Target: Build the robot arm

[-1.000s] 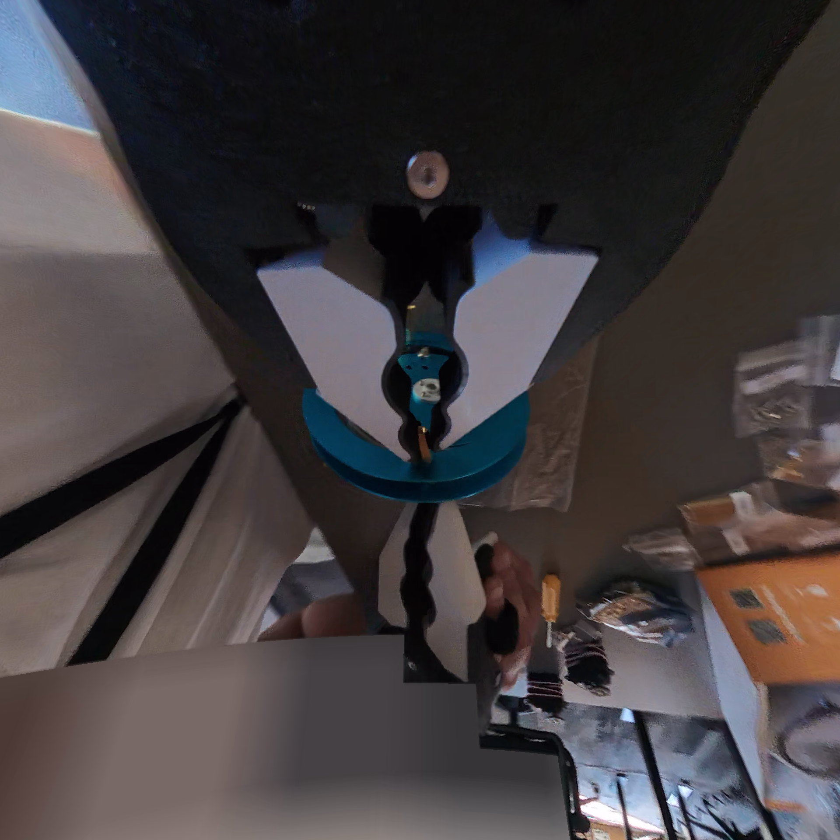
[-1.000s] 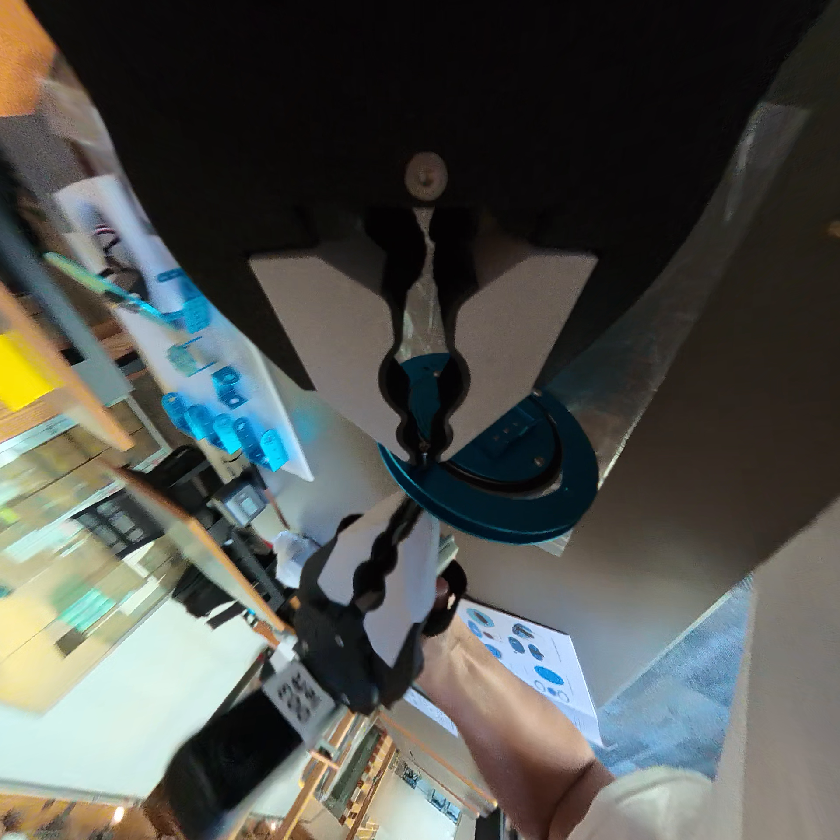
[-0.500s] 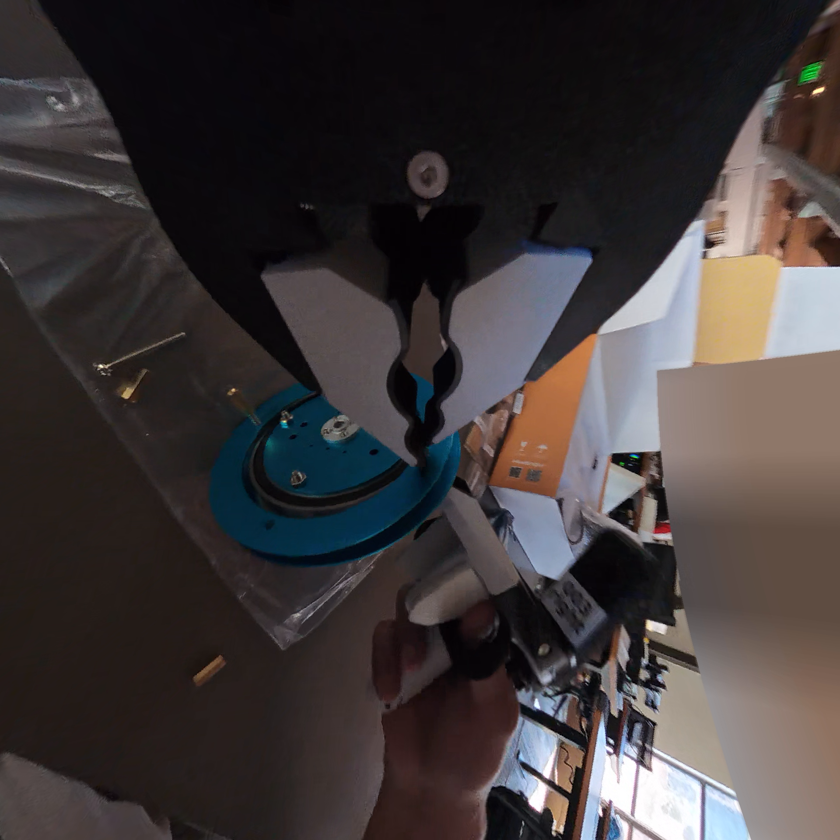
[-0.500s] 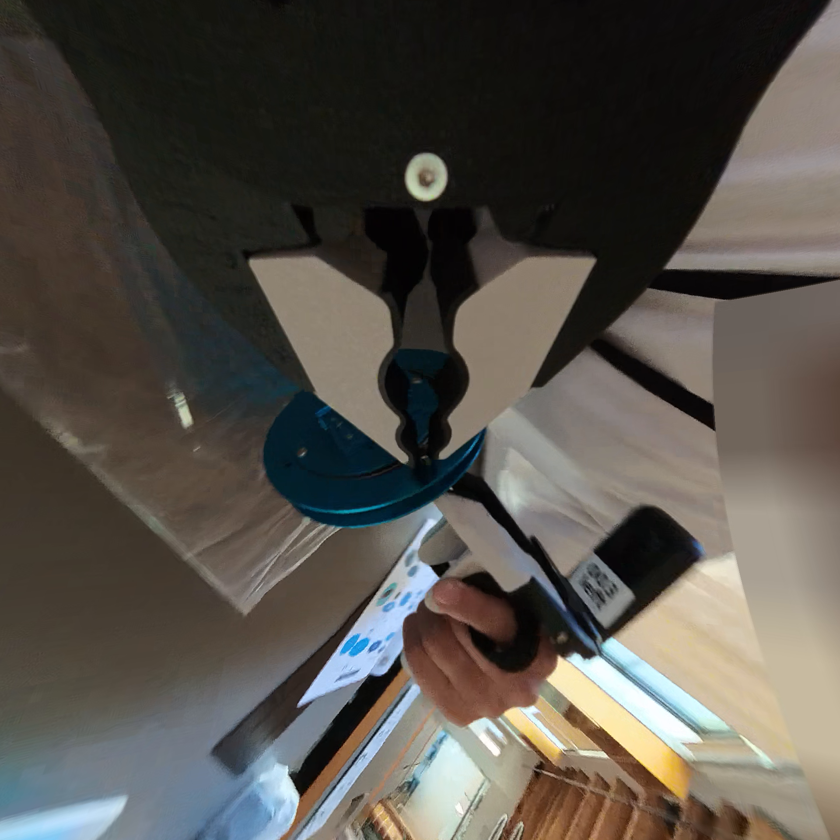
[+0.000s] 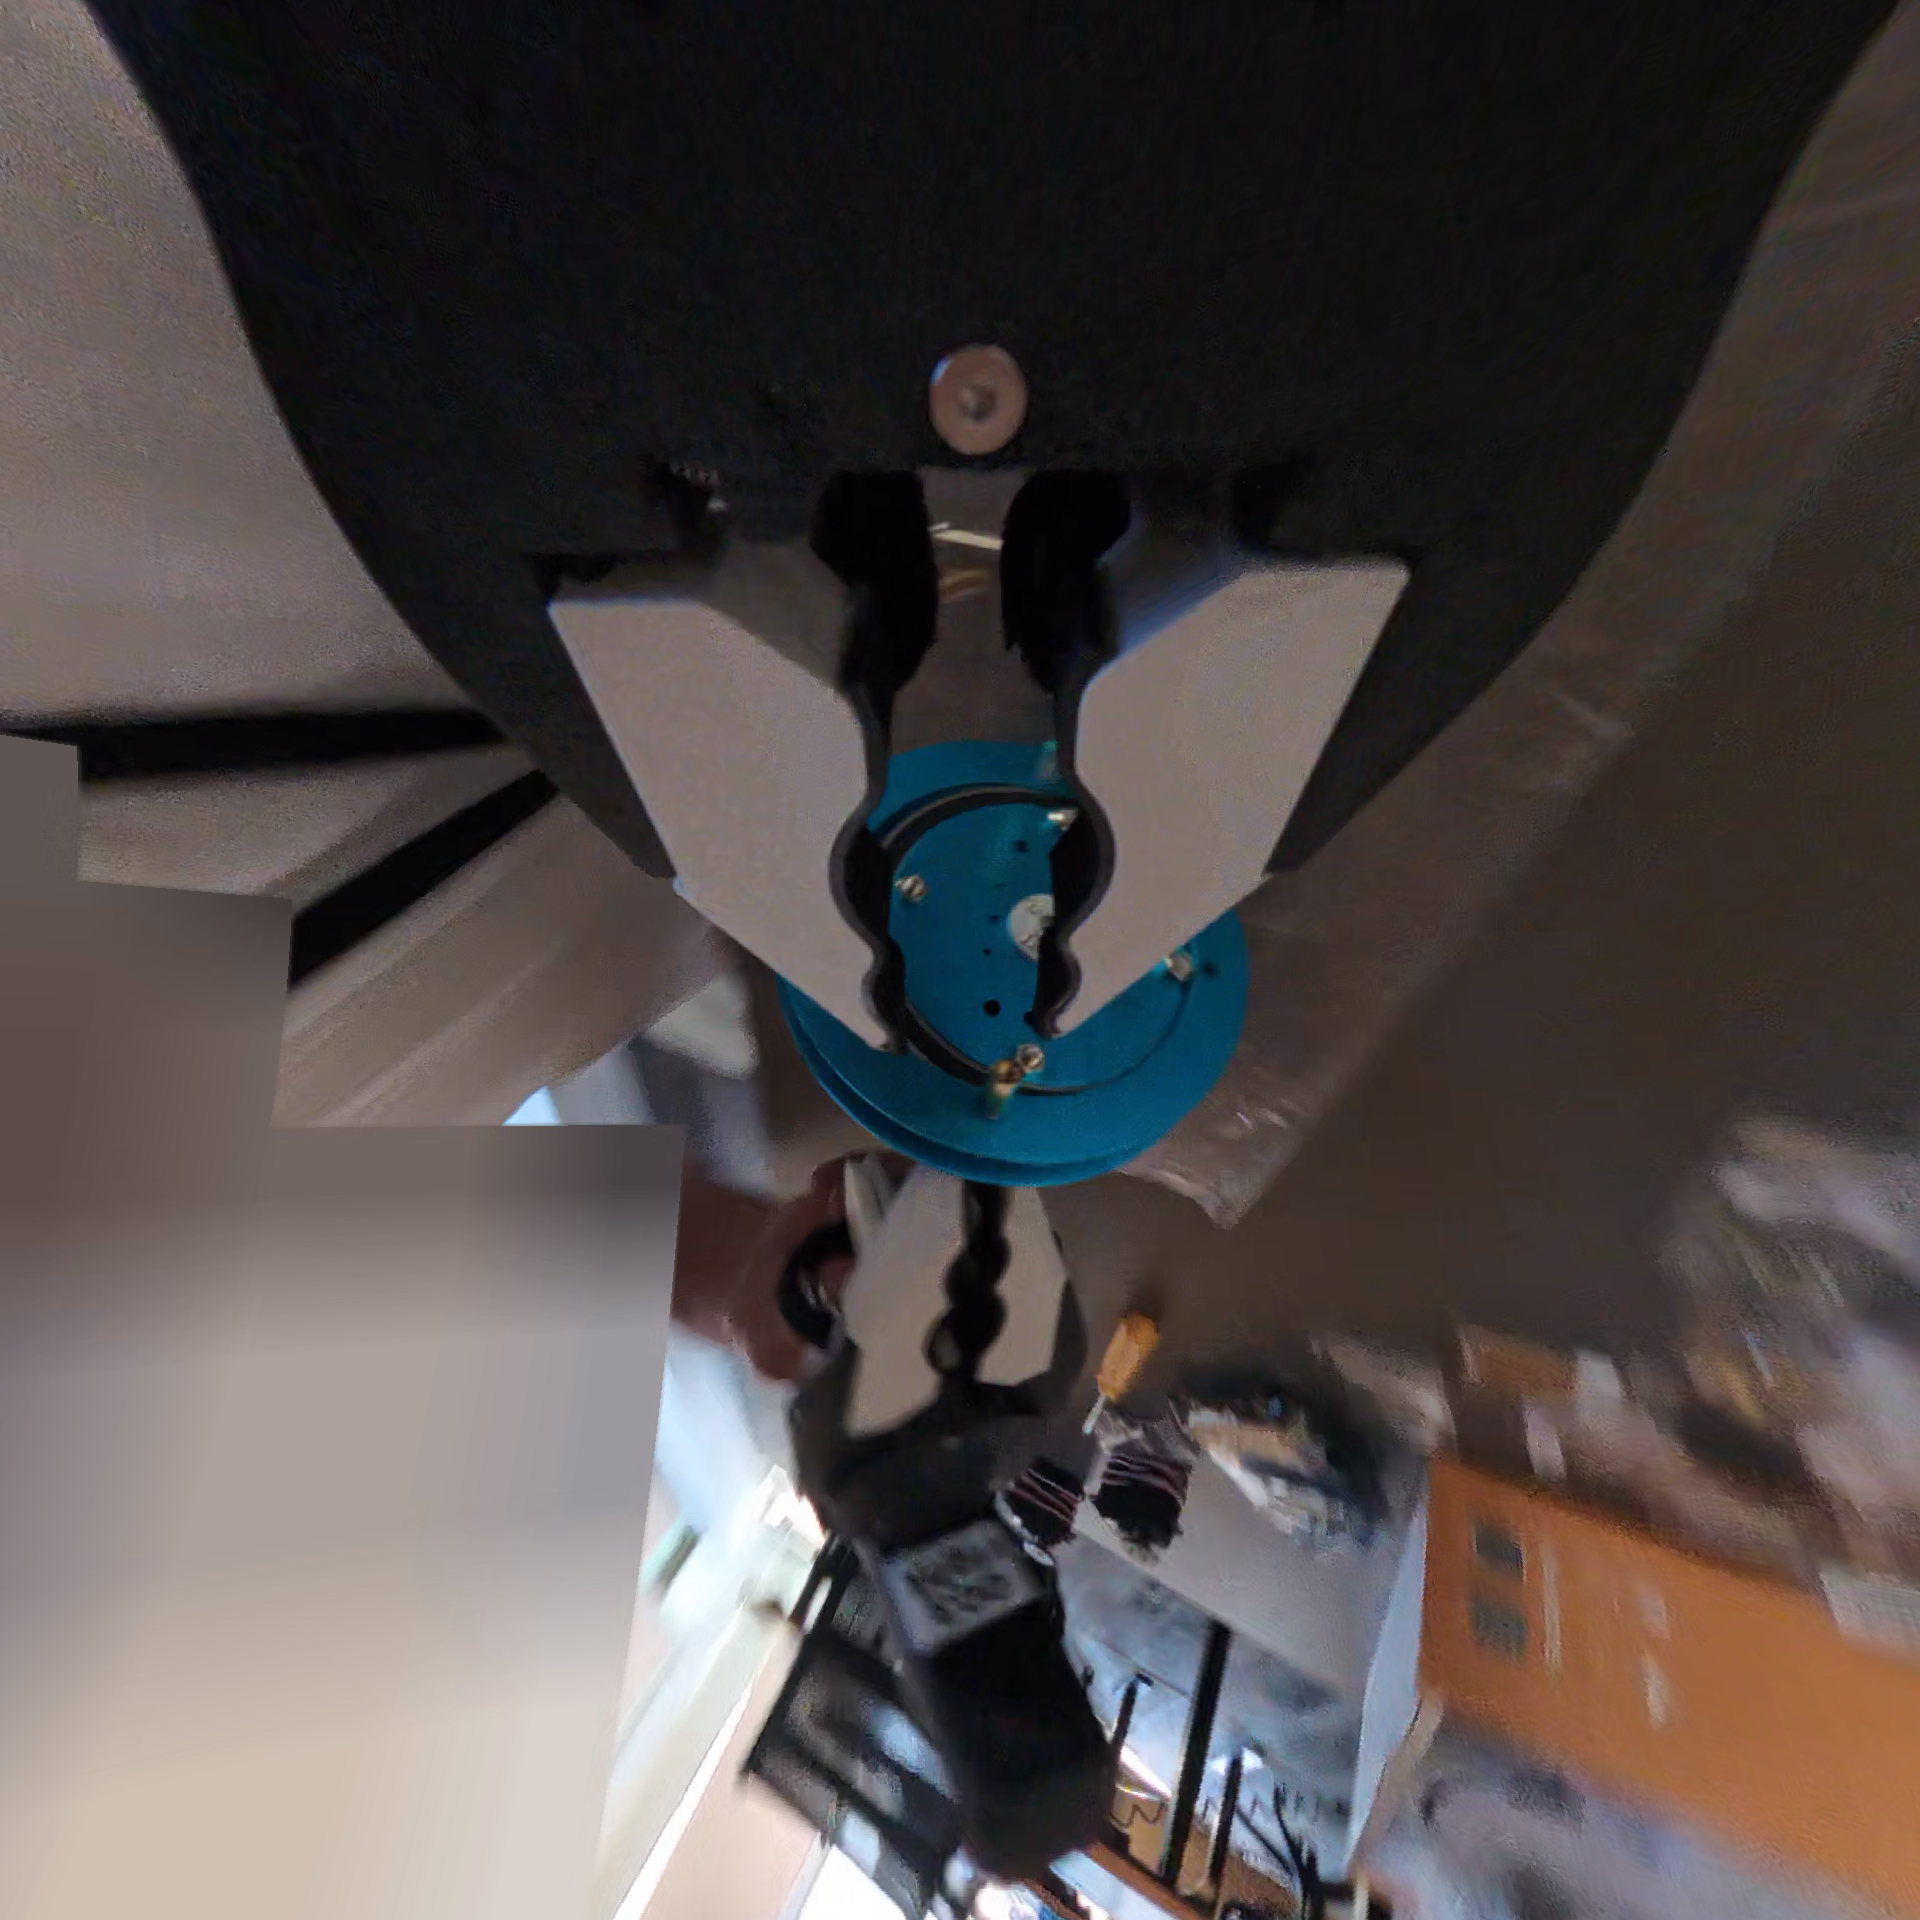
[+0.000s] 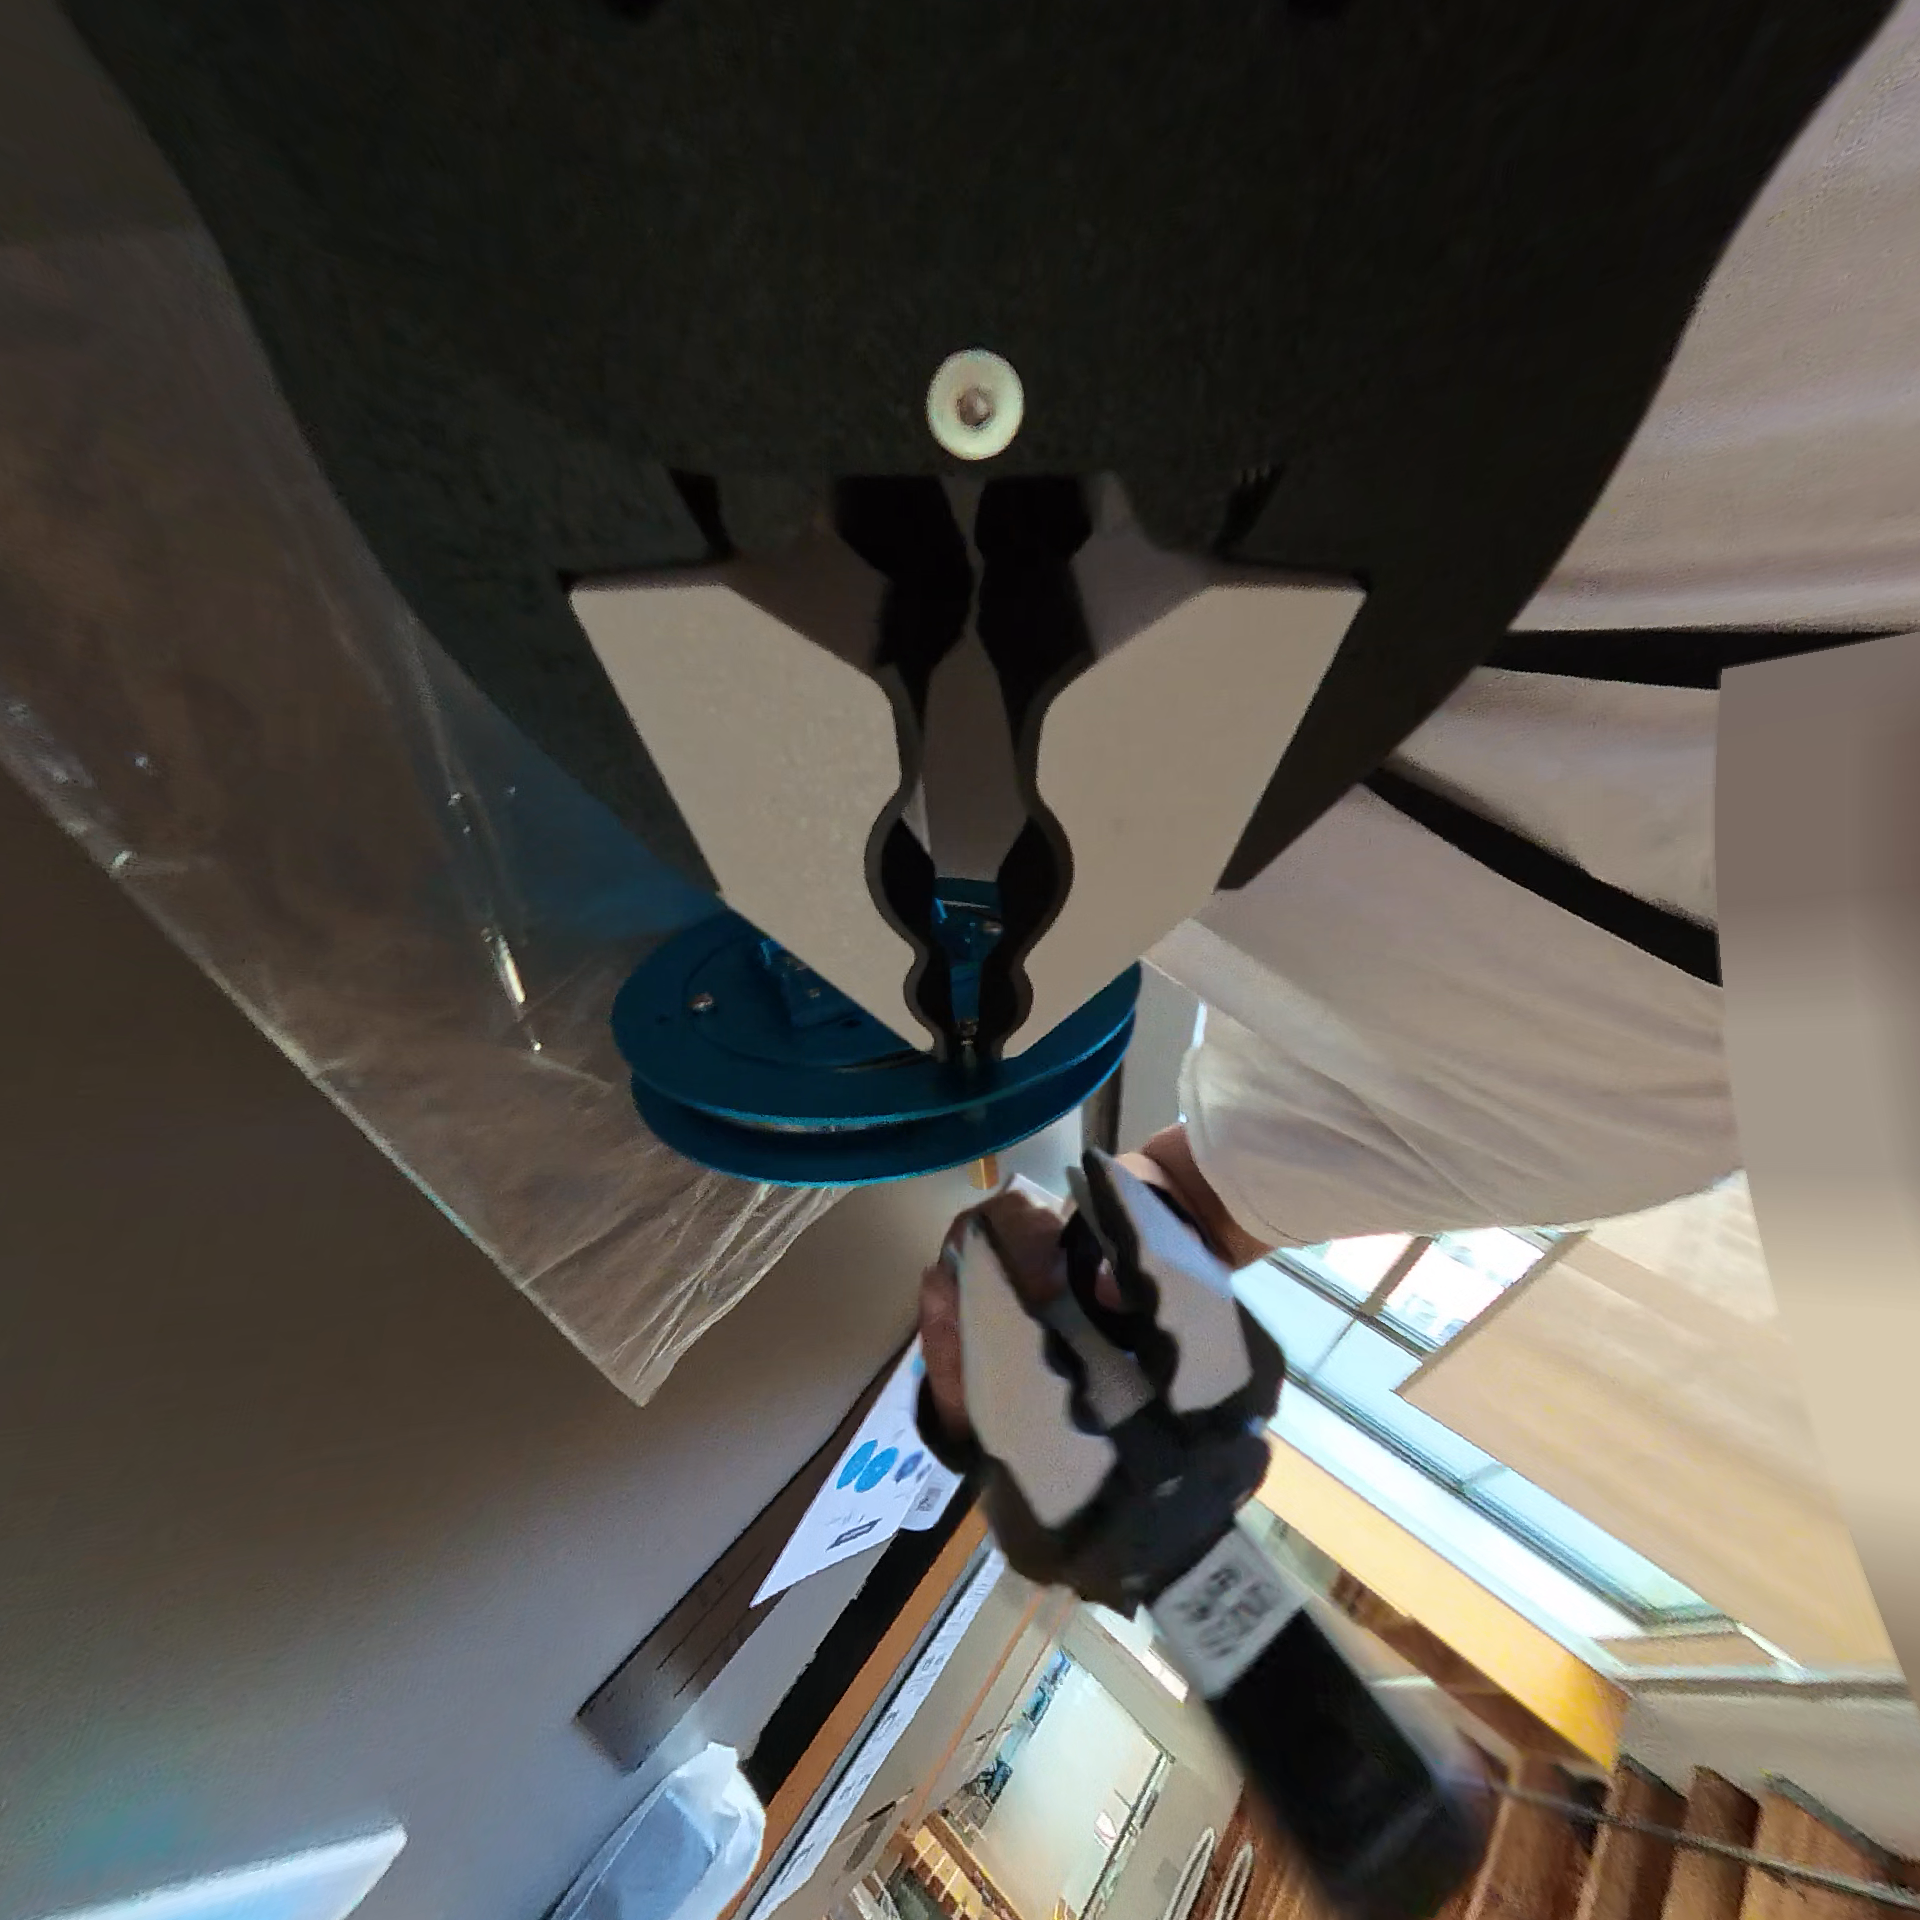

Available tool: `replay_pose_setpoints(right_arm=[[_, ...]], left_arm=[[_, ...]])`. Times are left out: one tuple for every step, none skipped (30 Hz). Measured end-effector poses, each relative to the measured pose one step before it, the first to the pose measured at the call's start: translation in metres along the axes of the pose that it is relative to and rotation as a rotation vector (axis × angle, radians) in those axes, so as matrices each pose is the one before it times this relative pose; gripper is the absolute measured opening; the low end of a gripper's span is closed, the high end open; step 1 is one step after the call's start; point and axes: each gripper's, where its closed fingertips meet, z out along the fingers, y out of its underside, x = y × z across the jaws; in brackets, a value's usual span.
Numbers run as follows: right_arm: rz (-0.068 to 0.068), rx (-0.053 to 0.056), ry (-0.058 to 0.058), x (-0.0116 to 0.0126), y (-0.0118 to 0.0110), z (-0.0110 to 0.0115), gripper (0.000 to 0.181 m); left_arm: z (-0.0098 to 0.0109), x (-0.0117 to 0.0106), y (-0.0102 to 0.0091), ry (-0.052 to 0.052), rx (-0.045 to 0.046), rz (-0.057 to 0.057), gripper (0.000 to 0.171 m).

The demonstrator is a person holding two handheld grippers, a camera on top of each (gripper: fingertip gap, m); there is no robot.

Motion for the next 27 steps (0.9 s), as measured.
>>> replay_pose_setpoints(right_arm=[[-0.0400, 0.0014, 0.0116, -0.00017, -0.00025, 0.00097, 0.003], [-0.0478, 0.0007, 0.0091, -0.00102, -0.00012, 0.00154, 0.003], [-0.0539, 0.0007, 0.0094, -0.00108, -0.00016, 0.00185, 0.003], [-0.0482, 0.0023, 0.0137, -0.00064, -0.00050, 0.00186, 0.003], [-0.0463, 0.0028, 0.0175, -0.00003, -0.00078, 0.00180, 0.003], [-0.0400, 0.0025, 0.0203, 0.00041, -0.00103, 0.00140, 0.003], [-0.0354, 0.0007, 0.0218, 0.00088, -0.00104, 0.00095, 0.003], [-0.0335, 0.0010, 0.0199, 0.00074, -0.00078, 0.00087, 0.003], [-0.0314, 0.0016, 0.0176, 0.00074, -0.00052, 0.00074, 0.003], [-0.0270, 0.0011, 0.0125, 0.00032, -0.00035, 0.00046, 0.003], [-0.0211, -0.0003, 0.0064, -0.00026, -0.00013, 0.00049, 0.003], [-0.0147, 0.0000, 0.0042, -0.00020, -0.00012, 0.00048, 0.003], [-0.0111, 0.0015, 0.0034, -0.00020, -0.00015, 0.00048, 0.003], [-0.0112, 0.0024, -0.0016, -0.00071, -0.00007, 0.00068, 0.003], [-0.0063, 0.0016, -0.0053, -0.00110, 0.00007, 0.00061, 0.003], [-0.0018, 0.0020, -0.0019, -0.00035, -0.00018, 0.00048, 0.003], [-0.0014, 0.0014, -0.0025, -0.00022, -0.00006, -0.00001, 0.003], [0.0019, -0.0009, -0.0043, -0.00035, 0.00003, -0.00027, 0.003], [0.0022, -0.0009, -0.0016, -0.00013, 0.00007, -0.00024, 0.003], [0.0014, -0.0004, -0.0044, -0.00043, 0.00009, -0.00018, 0.003], [0.0016, -0.0022, -0.0046, -0.00066, 0.00040, 0.00017, 0.003], [-0.0032, 0.0001, 0.0008, -0.00008, 0.00022, 0.00018, 0.003], [-0.0067, 0.0026, 0.0021, -0.00008, -0.00013, 0.00016, 0.003], [-0.0054, -0.0003, -0.0006, -0.00056, 0.00010, 0.00020, 0.003], [-0.0030, -0.0008, -0.0017, -0.00045, -0.00010, 0.00013, 0.003], [0.0018, -0.0002, -0.0021, -0.00034, -0.00025, -0.00033, 0.003], [0.0069, -0.0036, -0.0042, -0.00018, 0.00028, -0.00032, 0.003]], left_arm=[[-0.00025, -0.00500, 0.00109, 0.0505, 0.03409, -0.2035, 0.024], [-0.00038, -0.00567, -0.00022, 0.0410, 0.03833, -0.1761, 0.024], [-0.00011, -0.00256, -0.00110, 0.0531, 0.03362, -0.1513, 0.024], [0.00067, -0.00064, -0.00064, 0.0505, 0.02312, -0.1224, 0.024], [0.00143, -0.00068, 0.00064, 0.0324, 0.01231, -0.0897, 0.024], [0.00182, -0.00054, 0.00166, 0.0191, 0.00508, -0.0637, 0.024], [0.00165, -0.00045, 0.00259, 0.0085, -0.00115, -0.0445, 0.024], [0.00119, 0.00055, 0.00254, 0.0068, -0.00111, -0.0322, 0.024], [0.00047, 0.00187, 0.00144, 0.0122, 0.00542, -0.0299, 0.024], [0.00004, 0.00183, 0.00022, 0.0095, 0.01265, -0.0300, 0.024], [-0.00044, 0.00081, -0.00079, 0.0025, 0.01805, -0.0246, 0.023], [-0.00040, 0.00009, -0.00108, -0.0017, 0.01842, -0.0178, 0.021], [-0.00037, -0.00104, -0.00105, -0.0050, 0.01507, -0.0140, 0.019], [-0.00007, -0.00176, -0.00111, -0.0064, 0.01366, -0.0132, 0.017], [0.00003, -0.00134, -0.00060, -0.0019, 0.00995, -0.0119, 0.017], [0.00059, -0.00003, 0.00075, 0.0058, 0.00030, -0.0087, 0.016], [0.00074, 0.00124, 0.00128, 0.0083, -0.00453, -0.0053, 0.013], [0.00043, 0.00226, 0.00109, 0.0075, -0.00246, 0.0031, 0.007], [0.00058, 0.00162, 0.00133, -0.0052, -0.00318, 0.0127, 0.006], [0.00025, 0.00036, 0.00125, -0.0169, -0.00381, 0.0148, 0.006], [0.00000, 0.00052, 0.00073, -0.0114, -0.00024, 0.0083, 0.006], [-0.00013, 0.00068, 0.00009, -0.0023, 0.00277, -0.0018, 0.006], [0.00008, 0.00046, 0.00009, 0.0021, 0.00268, -0.0086, 0.006], [0.00036, -0.00043, 0.00031, -0.0015, 0.00002, -0.0066, 0.005], [0.00060, -0.00081, 0.00089, -0.0053, -0.00364, 0.0054, 0.005], [0.00059, -0.00019, 0.00096, -0.0044, -0.00515, 0.0097, 0.005], [0.00058, 0.00009, 0.00049, -0.0054, -0.00424, 0.0062, 0.005]])
